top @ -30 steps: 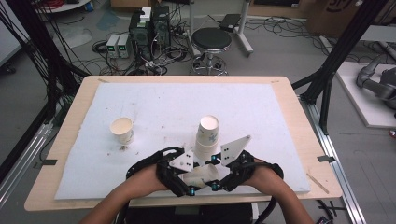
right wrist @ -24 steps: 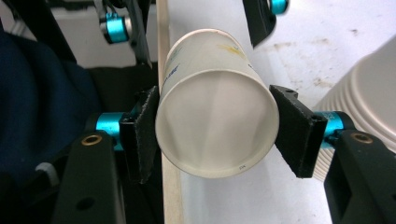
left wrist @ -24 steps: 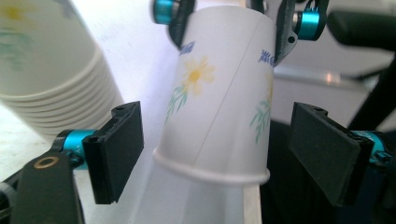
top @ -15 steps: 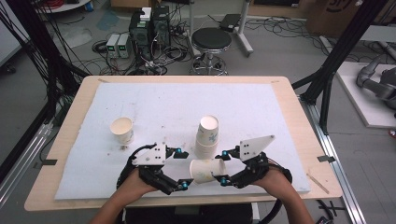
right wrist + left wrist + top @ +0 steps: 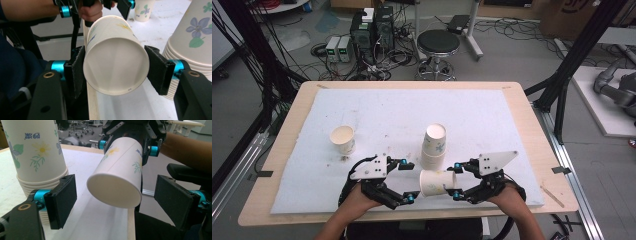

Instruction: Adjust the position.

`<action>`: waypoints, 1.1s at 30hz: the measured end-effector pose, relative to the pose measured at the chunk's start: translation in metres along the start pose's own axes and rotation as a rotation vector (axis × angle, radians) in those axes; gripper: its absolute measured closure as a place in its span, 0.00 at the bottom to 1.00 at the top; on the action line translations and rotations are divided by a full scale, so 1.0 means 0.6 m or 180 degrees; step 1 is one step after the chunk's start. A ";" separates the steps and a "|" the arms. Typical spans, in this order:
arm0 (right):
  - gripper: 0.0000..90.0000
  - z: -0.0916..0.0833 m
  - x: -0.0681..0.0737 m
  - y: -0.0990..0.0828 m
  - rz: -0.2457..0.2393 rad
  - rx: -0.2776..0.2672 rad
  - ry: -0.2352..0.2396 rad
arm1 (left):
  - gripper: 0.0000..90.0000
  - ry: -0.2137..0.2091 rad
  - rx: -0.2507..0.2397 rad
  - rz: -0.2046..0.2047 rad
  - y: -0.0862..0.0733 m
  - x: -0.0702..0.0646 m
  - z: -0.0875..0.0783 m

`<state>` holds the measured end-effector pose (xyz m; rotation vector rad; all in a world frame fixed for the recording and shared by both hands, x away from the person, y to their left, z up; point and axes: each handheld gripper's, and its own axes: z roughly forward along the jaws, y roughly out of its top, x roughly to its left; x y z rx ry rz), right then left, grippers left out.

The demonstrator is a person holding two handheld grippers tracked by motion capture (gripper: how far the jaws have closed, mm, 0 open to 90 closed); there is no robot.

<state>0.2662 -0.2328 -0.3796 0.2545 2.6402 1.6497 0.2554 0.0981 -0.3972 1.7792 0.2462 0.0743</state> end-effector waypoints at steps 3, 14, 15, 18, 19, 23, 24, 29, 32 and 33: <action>0.42 -0.003 -0.001 -0.001 0.0016 -0.0041 -0.0003 | 0.20 -0.0008 -0.0004 0.0004 0.000 0.000 0.002; 0.42 0.001 0.001 0.001 0.0032 -0.0159 0.0099 | 0.20 -0.0128 -0.0134 -0.0063 -0.005 0.001 0.019; 0.42 0.001 0.000 0.001 0.0031 -0.0171 0.0109 | 0.20 -0.0137 -0.0143 -0.0056 -0.005 0.000 0.022; 0.42 0.001 0.000 0.001 0.0044 -0.0223 0.0152 | 0.20 -0.0169 -0.0165 -0.0050 -0.005 -0.002 0.030; 0.42 0.001 0.000 0.001 0.0044 -0.0223 0.0152 | 0.21 -0.0169 -0.0165 -0.0050 -0.005 -0.002 0.030; 0.42 0.000 -0.001 0.001 0.0076 -0.0300 0.0211 | 0.21 -0.0201 -0.0158 -0.0025 -0.005 -0.003 0.038; 0.42 0.000 -0.001 0.000 0.0083 -0.0311 0.0220 | 0.21 -0.0208 -0.0165 -0.0031 -0.005 -0.004 0.040; 0.42 0.001 -0.003 -0.002 0.0126 -0.0353 0.0276 | 0.26 -0.0202 -0.0181 0.0023 -0.005 -0.004 0.044; 0.42 0.000 -0.004 -0.004 0.0153 -0.0360 0.0282 | 0.27 -0.0197 -0.0189 0.0037 -0.005 -0.004 0.045; 0.42 0.000 -0.005 -0.005 0.0144 -0.0365 0.0283 | 0.28 -0.0195 -0.0175 0.0052 -0.004 -0.004 0.044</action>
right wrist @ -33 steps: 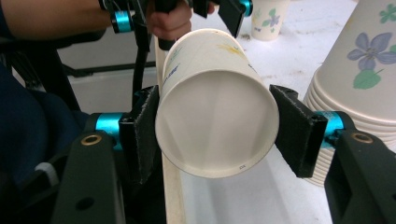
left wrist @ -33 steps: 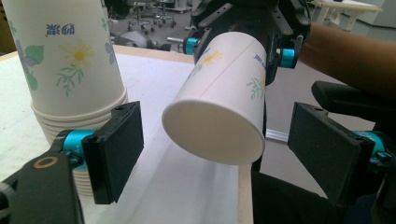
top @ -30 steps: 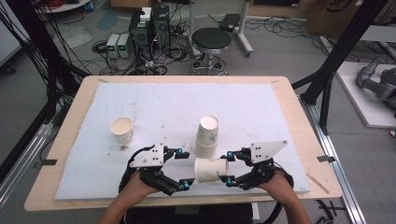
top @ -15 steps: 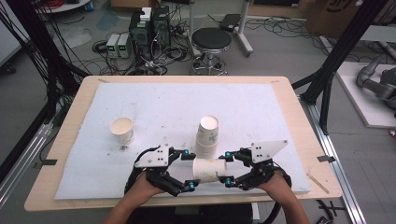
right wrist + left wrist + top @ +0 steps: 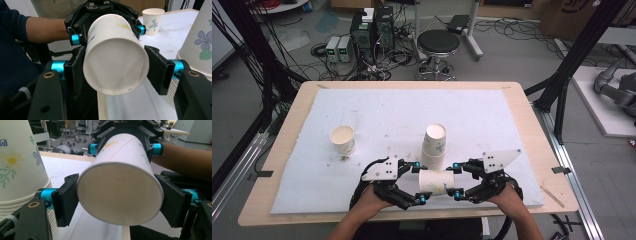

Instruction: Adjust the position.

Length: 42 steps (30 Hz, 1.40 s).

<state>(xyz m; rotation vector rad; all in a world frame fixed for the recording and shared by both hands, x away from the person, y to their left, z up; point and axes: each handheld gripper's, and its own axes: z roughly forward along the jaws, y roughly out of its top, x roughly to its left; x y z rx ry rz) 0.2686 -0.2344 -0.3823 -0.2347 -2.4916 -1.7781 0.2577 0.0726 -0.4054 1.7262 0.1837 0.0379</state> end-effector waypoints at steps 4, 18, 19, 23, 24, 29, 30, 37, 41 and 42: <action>0.42 0.002 -0.001 0.000 -0.0003 0.0072 -0.0003 | 0.32 0.0001 0.0053 0.0043 0.002 0.000 -0.002; 0.24 0.003 0.007 0.014 0.0037 0.0105 -0.0255 | 0.36 0.0054 0.0486 0.0053 0.025 0.001 -0.022; 0.24 0.003 0.009 0.017 0.0012 0.0124 -0.0293 | 0.36 0.0054 0.0486 0.0053 0.025 0.001 -0.022; 0.24 0.009 0.017 0.030 -0.0134 0.0312 -0.0424 | 0.36 0.0096 0.0849 0.0129 0.047 0.004 -0.024; 0.24 0.013 0.019 0.033 -0.0167 0.0378 -0.0458 | 0.36 0.0102 0.0899 0.0138 0.051 0.004 -0.024; 0.24 0.031 0.025 0.048 -0.0417 0.0724 -0.0569 | 0.36 0.0109 0.1205 0.0240 0.069 0.005 -0.015; 0.24 0.031 0.025 0.048 -0.0417 0.0724 -0.0569 | 0.36 0.0109 0.1205 0.0240 0.069 0.005 -0.015; 0.24 0.050 0.025 0.065 -0.0606 0.0979 -0.0602 | 0.36 0.0096 0.1612 0.0332 0.087 0.005 0.003; 0.24 0.057 0.025 0.067 -0.0665 0.1123 -0.0627 | 0.36 0.0085 0.1730 0.0342 0.091 0.006 0.008; 0.24 0.058 0.025 0.066 -0.0677 0.1169 -0.0628 | 0.37 0.0085 0.1730 0.0342 0.091 0.006 0.008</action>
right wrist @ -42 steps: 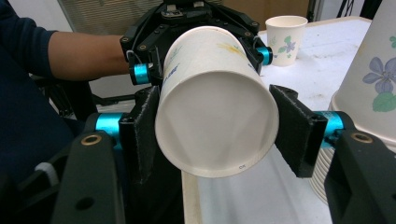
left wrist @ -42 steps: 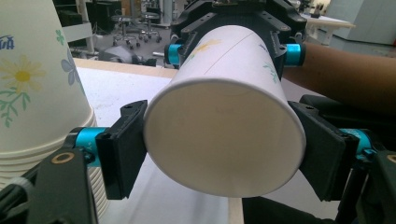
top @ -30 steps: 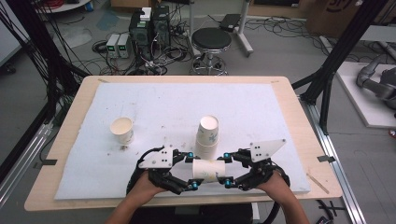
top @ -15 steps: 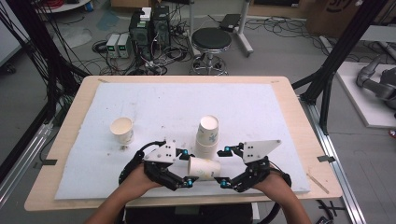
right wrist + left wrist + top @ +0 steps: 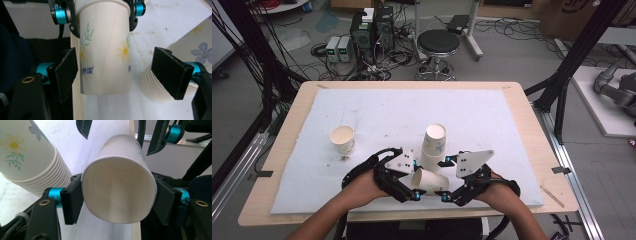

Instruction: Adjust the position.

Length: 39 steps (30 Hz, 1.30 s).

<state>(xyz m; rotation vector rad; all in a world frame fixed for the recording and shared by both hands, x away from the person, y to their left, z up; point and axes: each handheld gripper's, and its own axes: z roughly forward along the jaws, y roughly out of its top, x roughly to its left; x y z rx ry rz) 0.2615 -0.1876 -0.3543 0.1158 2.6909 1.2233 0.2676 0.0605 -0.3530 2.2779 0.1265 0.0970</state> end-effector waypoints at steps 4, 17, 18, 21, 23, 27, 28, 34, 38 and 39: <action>0.24 0.003 0.000 0.001 -0.0024 0.0054 0.0014 | 0.37 0.0015 0.0129 0.0002 0.003 0.002 0.000; 0.25 0.025 0.004 0.021 -0.0194 0.0346 0.0056 | 0.37 0.0037 0.0561 0.0106 0.034 0.006 -0.004; 0.25 0.025 0.004 0.021 -0.0194 0.0346 0.0056 | 0.37 0.0037 0.0561 0.0106 0.034 0.006 -0.004; 0.27 0.033 0.004 0.027 -0.0226 0.0417 0.0073 | 0.37 0.0028 0.0628 0.0111 0.039 0.005 -0.003; 0.27 0.037 0.005 0.029 -0.0235 0.0450 0.0074 | 0.37 0.0027 0.0676 0.0110 0.042 0.005 0.000; 0.27 0.044 0.005 0.031 -0.0225 0.0539 0.0076 | 0.37 0.0028 0.0724 0.0092 0.045 0.004 0.003; 0.28 0.045 0.005 0.031 -0.0222 0.0565 0.0079 | 0.37 0.0028 0.0724 0.0092 0.045 0.004 0.003; 0.37 0.054 0.005 0.031 -0.0272 0.0658 0.0105 | 0.37 0.0022 0.0768 0.0075 0.044 0.005 0.009; 0.39 0.057 0.004 0.030 -0.0234 0.0681 0.0130 | 0.37 0.0038 0.0742 0.0046 0.041 0.005 0.011; 0.39 0.057 0.004 0.030 -0.0225 0.0681 0.0118 | 0.37 0.0038 0.0737 0.0044 0.041 0.005 0.011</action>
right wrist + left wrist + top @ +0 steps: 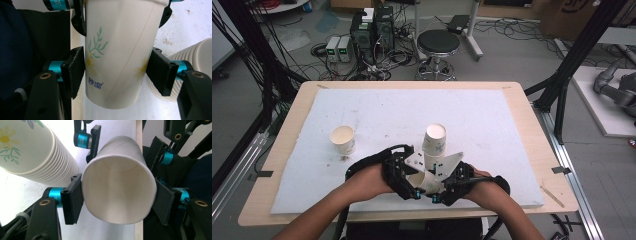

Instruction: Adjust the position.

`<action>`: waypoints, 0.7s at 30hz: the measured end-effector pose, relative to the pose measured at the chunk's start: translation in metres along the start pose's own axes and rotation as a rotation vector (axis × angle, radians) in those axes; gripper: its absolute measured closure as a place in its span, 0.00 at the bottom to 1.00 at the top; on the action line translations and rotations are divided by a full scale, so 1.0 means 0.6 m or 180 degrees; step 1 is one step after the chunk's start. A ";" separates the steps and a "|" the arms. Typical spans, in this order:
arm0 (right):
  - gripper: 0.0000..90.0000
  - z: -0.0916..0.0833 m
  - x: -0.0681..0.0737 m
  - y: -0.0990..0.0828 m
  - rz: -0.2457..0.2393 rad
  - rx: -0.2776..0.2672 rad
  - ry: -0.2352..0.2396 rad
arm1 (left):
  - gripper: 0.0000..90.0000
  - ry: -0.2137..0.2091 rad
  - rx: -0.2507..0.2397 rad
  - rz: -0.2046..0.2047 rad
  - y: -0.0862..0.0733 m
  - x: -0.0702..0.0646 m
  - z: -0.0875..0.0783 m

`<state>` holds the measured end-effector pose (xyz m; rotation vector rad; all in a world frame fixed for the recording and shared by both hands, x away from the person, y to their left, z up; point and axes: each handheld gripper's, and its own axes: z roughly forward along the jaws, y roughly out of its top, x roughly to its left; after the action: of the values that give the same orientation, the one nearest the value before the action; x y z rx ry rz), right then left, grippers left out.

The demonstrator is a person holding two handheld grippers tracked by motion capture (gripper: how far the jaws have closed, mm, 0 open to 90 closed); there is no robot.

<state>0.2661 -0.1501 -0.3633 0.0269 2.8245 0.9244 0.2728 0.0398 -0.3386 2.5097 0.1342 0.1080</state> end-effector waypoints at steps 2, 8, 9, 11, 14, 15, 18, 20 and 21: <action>0.40 0.001 0.000 -0.001 0.0026 0.0012 0.0016 | 0.37 0.0006 -0.0020 -0.0013 -0.001 -0.001 0.002; 0.43 0.004 -0.002 -0.004 0.0096 0.0023 0.0045 | 0.37 0.0038 -0.0020 -0.0012 -0.001 -0.003 0.005; 0.43 0.004 -0.001 -0.004 0.0115 0.0038 0.0054 | 0.37 0.0049 -0.0022 -0.0011 0.000 -0.005 0.006; 0.44 0.004 -0.001 -0.005 0.0135 0.0047 0.0057 | 0.37 0.0054 -0.0022 -0.0015 0.001 -0.006 0.008; 0.44 0.005 -0.001 -0.006 0.0134 0.0039 0.0051 | 0.37 0.0055 -0.0019 -0.0004 0.001 -0.006 0.008; 0.44 0.005 -0.002 -0.006 0.0135 0.0042 0.0057 | 0.37 0.0055 -0.0024 -0.0009 0.001 -0.006 0.009; 0.45 0.004 -0.001 -0.008 0.0160 0.0029 0.0058 | 0.37 0.0060 -0.0057 -0.0013 0.001 -0.006 0.009; 0.45 0.004 -0.001 -0.009 0.0171 0.0018 0.0059 | 0.36 0.0062 -0.0066 -0.0022 0.000 -0.006 0.009; 0.45 0.004 -0.001 -0.011 0.0186 -0.0004 0.0065 | 0.35 0.0069 -0.0112 -0.0022 -0.001 -0.005 0.010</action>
<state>0.2676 -0.1542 -0.3688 0.1011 2.8560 0.9441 0.2704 0.0365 -0.3437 2.4735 0.1485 0.1335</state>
